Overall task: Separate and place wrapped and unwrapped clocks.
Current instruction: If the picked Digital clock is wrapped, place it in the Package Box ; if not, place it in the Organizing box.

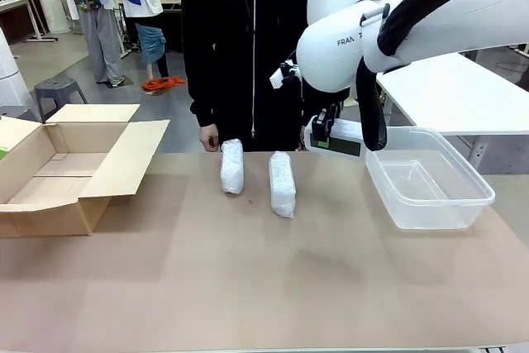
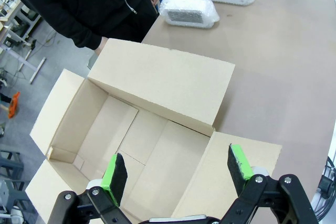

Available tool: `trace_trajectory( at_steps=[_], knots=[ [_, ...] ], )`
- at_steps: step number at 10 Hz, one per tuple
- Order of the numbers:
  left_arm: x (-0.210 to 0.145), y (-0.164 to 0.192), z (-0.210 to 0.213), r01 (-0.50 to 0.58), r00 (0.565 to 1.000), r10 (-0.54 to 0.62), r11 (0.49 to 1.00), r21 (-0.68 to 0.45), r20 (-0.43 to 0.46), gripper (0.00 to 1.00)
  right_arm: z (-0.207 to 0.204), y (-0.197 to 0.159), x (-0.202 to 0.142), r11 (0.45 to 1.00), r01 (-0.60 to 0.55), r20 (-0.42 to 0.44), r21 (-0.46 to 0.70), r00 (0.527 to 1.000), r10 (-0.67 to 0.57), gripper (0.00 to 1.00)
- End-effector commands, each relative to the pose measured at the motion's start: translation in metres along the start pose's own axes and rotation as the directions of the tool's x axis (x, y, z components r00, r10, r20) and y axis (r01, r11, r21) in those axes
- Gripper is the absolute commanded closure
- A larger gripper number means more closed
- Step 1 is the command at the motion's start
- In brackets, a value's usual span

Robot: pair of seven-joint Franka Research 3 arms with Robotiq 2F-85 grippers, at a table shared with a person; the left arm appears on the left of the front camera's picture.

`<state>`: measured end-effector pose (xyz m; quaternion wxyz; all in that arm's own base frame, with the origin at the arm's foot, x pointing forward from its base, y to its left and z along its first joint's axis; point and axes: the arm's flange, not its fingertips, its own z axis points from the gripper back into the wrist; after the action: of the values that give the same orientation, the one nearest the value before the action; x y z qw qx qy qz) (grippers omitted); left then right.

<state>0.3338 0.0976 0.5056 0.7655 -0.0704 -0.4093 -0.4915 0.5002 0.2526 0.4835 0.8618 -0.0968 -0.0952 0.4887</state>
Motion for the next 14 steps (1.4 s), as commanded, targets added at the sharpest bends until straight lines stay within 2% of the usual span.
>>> trace_trajectory(
  at_steps=[1, 6, 7, 14],
  knots=[
    [-0.003, 0.002, -0.001, 0.013, 1.000, -0.013, 1.000, -0.009, 0.020, 0.00, -0.008, -0.001, -0.019, 0.993, 0.116, 0.024, -0.005, 0.993, -0.116, 0.49],
    [-0.003, 0.002, -0.001, 0.013, 1.000, -0.013, 1.000, -0.009, 0.020, 0.00, -0.016, -0.020, -0.060, 0.965, 0.263, 0.040, 0.008, 0.964, -0.263, 0.49],
    [-0.003, 0.002, -0.001, 0.013, 1.000, -0.013, 1.000, -0.009, 0.020, 0.00, -0.017, -0.022, -0.042, 0.980, 0.197, -0.001, 0.012, 0.980, -0.197, 0.49],
    [-0.003, 0.002, -0.001, 0.013, 1.000, -0.013, 1.000, -0.009, 0.020, 0.00, -0.017, -0.022, -0.042, 0.980, 0.197, -0.001, 0.012, 0.980, -0.197, 0.49]
  ],
)
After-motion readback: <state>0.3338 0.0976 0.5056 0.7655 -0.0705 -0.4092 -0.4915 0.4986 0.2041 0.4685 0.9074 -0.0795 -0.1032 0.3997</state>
